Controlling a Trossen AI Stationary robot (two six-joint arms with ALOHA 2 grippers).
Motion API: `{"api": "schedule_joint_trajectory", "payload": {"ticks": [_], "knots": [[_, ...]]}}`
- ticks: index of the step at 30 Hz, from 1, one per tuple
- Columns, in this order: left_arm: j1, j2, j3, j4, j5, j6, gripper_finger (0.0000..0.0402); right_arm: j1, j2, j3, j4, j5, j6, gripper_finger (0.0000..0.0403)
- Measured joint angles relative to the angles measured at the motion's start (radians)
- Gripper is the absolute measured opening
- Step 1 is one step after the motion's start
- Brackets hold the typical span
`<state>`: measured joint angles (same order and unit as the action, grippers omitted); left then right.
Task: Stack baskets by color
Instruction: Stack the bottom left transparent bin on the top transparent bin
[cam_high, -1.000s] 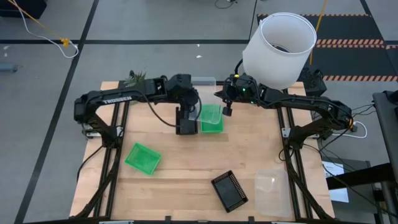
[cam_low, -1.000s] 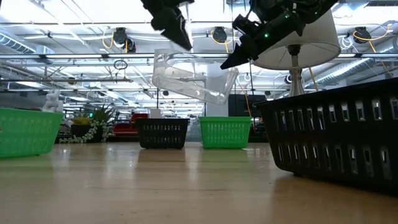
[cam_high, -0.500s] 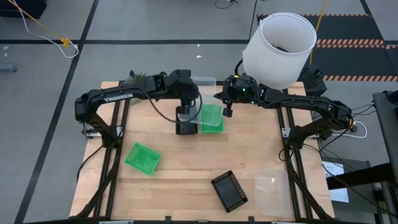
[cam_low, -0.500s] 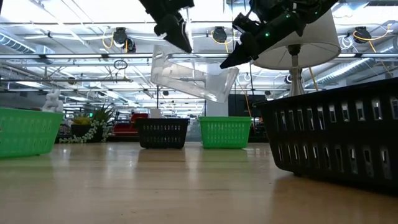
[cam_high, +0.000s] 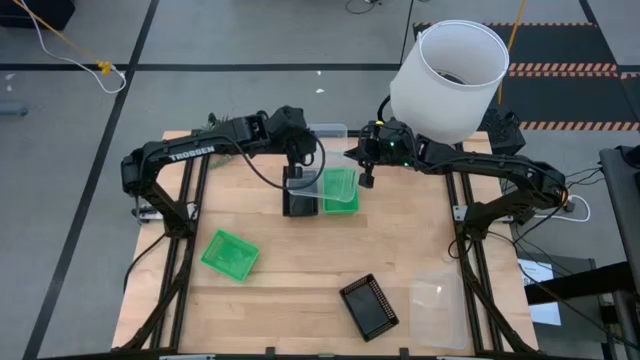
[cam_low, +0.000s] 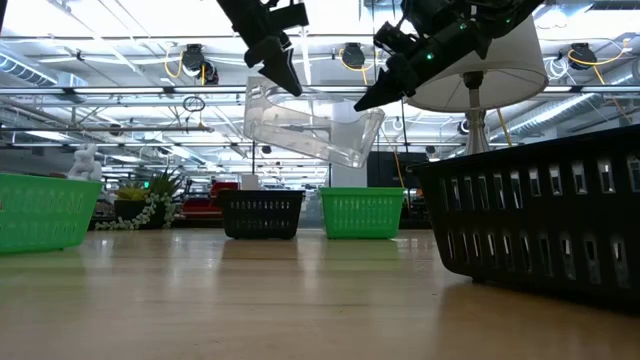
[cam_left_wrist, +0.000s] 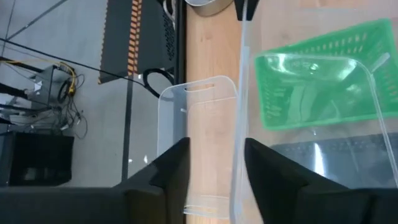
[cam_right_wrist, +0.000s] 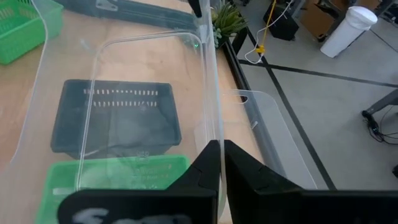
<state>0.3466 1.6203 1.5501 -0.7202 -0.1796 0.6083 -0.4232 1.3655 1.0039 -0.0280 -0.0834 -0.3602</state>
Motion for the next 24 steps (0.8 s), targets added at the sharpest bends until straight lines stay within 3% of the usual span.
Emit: {"api": "schedule_joint_trajectory", "payload": {"ticks": [9, 14, 19, 24], "knots": [[0.003, 0.000, 0.000, -0.039, 0.002, 0.038, 0.0018, 0.000, 0.000, 0.000, 0.002, 0.005, -0.002, 0.0004], [0.008, 0.000, -0.001, -0.040, 0.003, 0.039, 0.0012, 0.004, 0.000, 0.000, 0.022, 0.010, 0.006, 0.0018], [0.061, -0.002, -0.001, -0.041, 0.113, -0.003, 0.0007, 0.032, -0.041, 0.000, 0.049, 0.058, 0.046, 0.0096], [0.173, -0.024, -0.002, -0.047, 0.290, 0.000, 0.0005, 0.084, -0.135, 0.000, 0.030, 0.108, 0.104, 0.0181]]}}
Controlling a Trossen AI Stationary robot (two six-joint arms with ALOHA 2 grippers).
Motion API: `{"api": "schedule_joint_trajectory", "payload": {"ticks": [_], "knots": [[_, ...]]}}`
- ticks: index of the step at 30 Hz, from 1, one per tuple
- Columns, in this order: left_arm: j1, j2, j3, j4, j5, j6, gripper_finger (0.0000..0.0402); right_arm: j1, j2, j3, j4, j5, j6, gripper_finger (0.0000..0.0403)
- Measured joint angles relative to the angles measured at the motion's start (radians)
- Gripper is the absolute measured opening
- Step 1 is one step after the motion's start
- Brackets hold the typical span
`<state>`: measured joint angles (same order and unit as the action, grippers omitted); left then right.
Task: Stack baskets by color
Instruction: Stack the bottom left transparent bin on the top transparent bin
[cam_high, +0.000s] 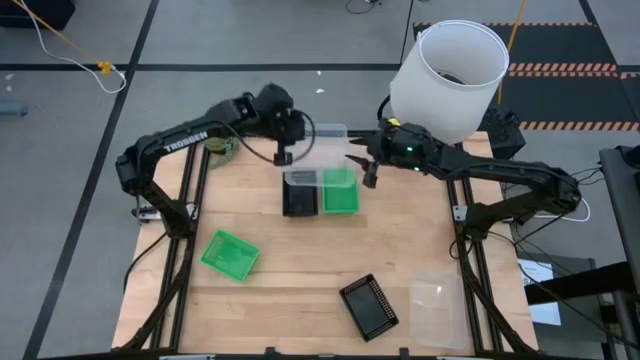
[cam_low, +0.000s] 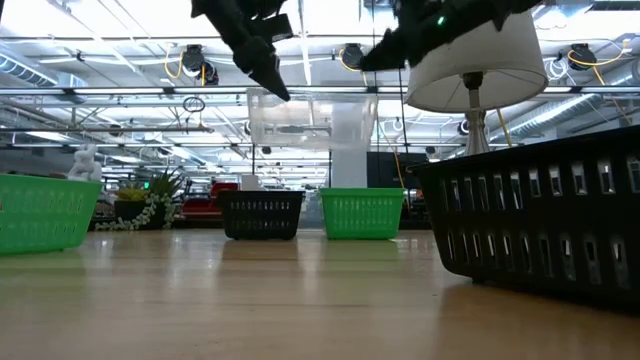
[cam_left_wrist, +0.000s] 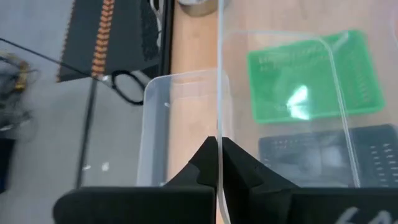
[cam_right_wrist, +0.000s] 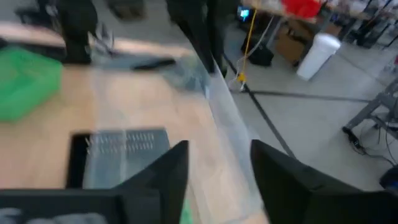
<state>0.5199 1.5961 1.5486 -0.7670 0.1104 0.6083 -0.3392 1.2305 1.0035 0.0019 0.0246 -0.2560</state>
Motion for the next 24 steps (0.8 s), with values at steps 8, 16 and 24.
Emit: {"api": "schedule_joint_trajectory", "payload": {"ticks": [8, 16, 24], "knots": [[0.159, -0.009, 0.000, 0.018, 0.184, 0.075, 0.0005, 0.096, -0.211, -0.120, -0.037, 0.000, 0.090, 0.0230], [0.272, 0.024, 0.000, 0.161, 0.298, 0.147, 0.0007, 0.172, -0.327, -0.283, -0.013, 0.001, 0.101, 0.0213], [0.359, 0.116, 0.000, 0.231, 0.428, 0.175, 0.0008, 0.185, -0.335, -0.292, -0.007, 0.004, 0.086, 0.0205]]}}
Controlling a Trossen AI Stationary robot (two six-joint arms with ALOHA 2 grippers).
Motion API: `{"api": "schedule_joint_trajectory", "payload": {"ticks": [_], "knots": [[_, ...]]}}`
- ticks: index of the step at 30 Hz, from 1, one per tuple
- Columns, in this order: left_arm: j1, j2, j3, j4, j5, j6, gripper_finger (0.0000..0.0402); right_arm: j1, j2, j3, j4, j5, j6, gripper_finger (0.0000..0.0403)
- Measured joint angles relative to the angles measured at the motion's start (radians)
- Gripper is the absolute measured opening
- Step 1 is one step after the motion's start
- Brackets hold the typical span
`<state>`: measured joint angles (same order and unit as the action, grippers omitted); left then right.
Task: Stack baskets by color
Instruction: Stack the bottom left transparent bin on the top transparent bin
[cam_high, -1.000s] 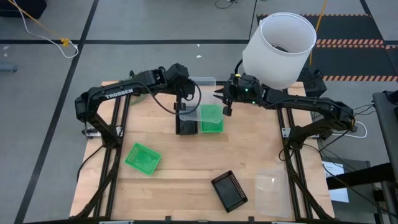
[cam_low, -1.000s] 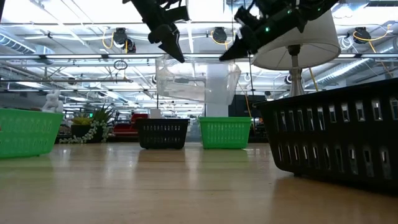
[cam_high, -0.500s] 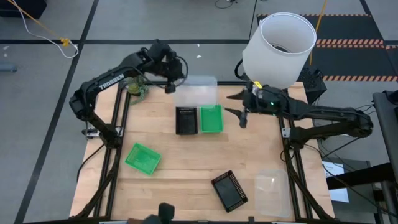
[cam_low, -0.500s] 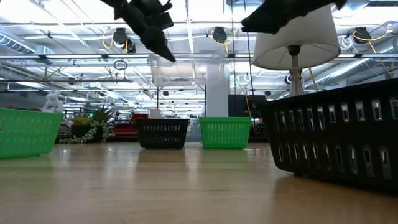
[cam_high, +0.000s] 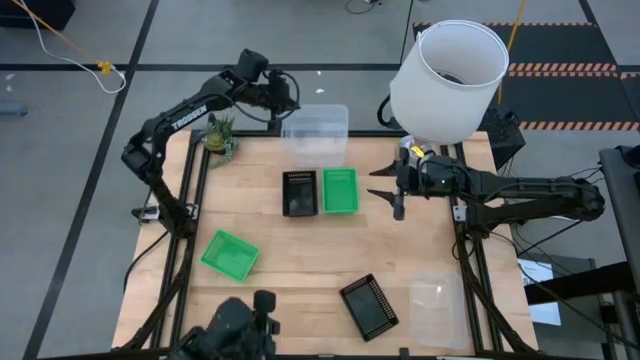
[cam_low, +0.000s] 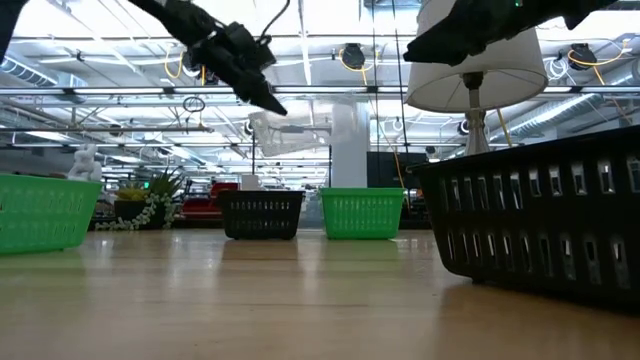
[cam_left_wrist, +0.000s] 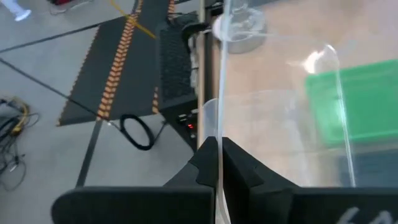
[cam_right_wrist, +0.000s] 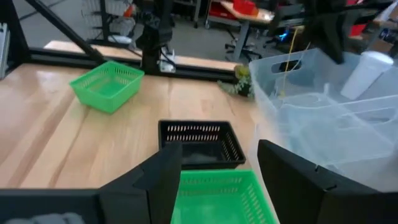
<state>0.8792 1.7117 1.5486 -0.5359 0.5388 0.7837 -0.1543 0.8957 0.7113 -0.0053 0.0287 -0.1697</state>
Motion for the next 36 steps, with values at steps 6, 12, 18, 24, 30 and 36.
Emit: {"api": "schedule_joint_trajectory", "payload": {"ticks": [6, 12, 18, 24, 30, 36], "knots": [[0.036, 0.088, 0.000, 0.052, 0.009, 0.004, 0.0009, 0.000, 0.000, 0.000, -0.019, 0.000, -0.002, 0.0205], [0.043, 0.154, 0.000, 0.058, 0.015, 0.023, 0.0005, 0.000, 0.001, 0.000, -0.033, 0.000, -0.001, 0.0205], [0.043, 0.183, 0.000, 0.059, 0.020, 0.036, 0.0004, -0.001, 0.002, -0.009, -0.016, 0.000, -0.001, 0.0205], [0.043, 0.194, 0.000, 0.051, 0.022, 0.034, 0.0008, -0.001, 0.002, -0.055, 0.040, 0.001, -0.013, 0.0205], [0.043, 0.194, 0.000, 0.043, 0.009, 0.034, 0.0007, -0.001, 0.002, -0.064, 0.079, 0.001, -0.025, 0.0205], [0.041, 0.201, 0.000, 0.042, -0.006, 0.038, 0.0007, -0.001, 0.002, -0.064, 0.092, 0.001, -0.025, 0.0205]]}}
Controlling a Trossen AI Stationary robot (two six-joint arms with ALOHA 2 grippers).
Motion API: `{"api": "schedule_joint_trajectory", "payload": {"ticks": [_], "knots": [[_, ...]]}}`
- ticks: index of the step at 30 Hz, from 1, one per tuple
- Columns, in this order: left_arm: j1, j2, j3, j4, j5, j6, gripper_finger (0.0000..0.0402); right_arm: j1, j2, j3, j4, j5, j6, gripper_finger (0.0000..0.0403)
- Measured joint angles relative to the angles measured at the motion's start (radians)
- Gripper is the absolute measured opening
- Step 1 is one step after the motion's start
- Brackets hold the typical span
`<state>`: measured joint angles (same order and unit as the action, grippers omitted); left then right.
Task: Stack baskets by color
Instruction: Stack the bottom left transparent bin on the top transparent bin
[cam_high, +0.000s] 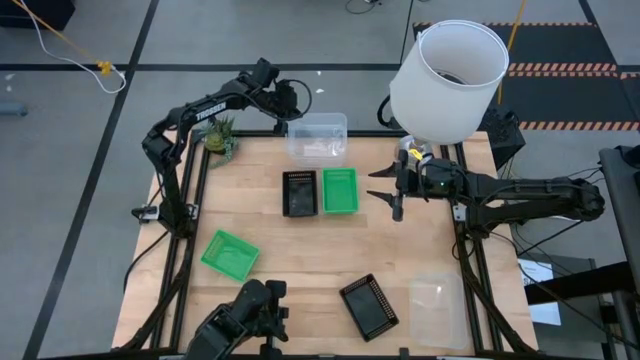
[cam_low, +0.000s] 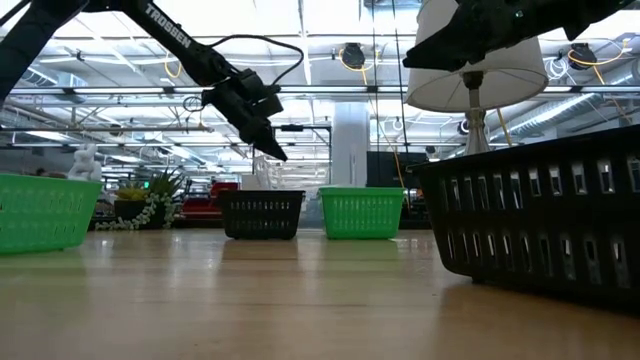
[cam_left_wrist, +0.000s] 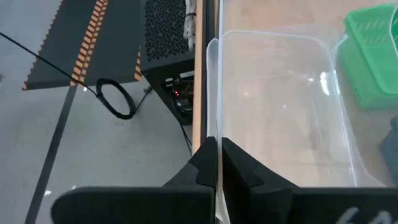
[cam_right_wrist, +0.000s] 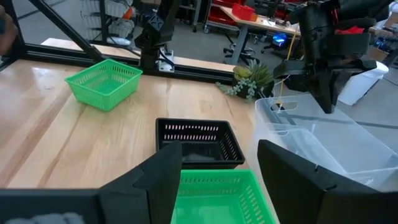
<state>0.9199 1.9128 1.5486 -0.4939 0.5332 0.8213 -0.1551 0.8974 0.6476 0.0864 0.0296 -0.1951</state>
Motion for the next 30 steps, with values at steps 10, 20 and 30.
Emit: {"api": "schedule_joint_trajectory", "payload": {"ticks": [10, 20, 30], "knots": [[-0.012, -0.001, 0.000, 0.021, -0.042, -0.003, 0.0023, 0.000, 0.000, 0.000, 0.000, 0.000, 0.000, 0.0205], [-0.011, -0.001, 0.000, 0.016, -0.046, -0.032, 0.0024, 0.000, 0.000, 0.000, 0.000, 0.000, 0.000, 0.0205], [-0.011, -0.001, 0.000, 0.012, -0.010, -0.017, 0.0012, 0.000, 0.000, 0.000, 0.000, 0.000, -0.003, 0.0205]]}}
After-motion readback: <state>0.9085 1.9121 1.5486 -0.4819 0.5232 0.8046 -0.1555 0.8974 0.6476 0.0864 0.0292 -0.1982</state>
